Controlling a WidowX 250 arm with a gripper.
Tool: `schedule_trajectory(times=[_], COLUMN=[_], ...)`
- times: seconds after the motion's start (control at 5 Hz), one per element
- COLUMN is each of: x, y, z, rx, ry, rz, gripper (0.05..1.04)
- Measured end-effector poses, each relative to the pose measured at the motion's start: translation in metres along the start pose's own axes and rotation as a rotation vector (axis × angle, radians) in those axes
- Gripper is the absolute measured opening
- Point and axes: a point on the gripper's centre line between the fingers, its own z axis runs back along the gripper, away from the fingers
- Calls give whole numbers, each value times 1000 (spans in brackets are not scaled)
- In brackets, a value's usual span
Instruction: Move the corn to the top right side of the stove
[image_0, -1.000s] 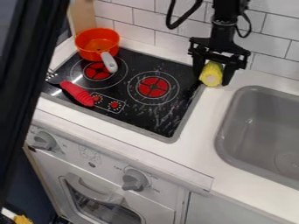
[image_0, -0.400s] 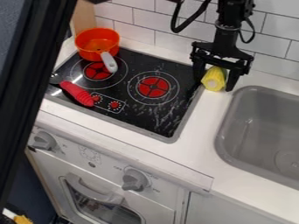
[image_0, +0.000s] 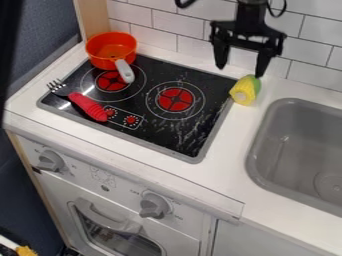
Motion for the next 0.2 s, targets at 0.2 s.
schedule_trajectory(times=[0.2], x=[-5], y=[4], z=[19], rx=[15], ry=[-50], rz=[-33], gripper=[1001])
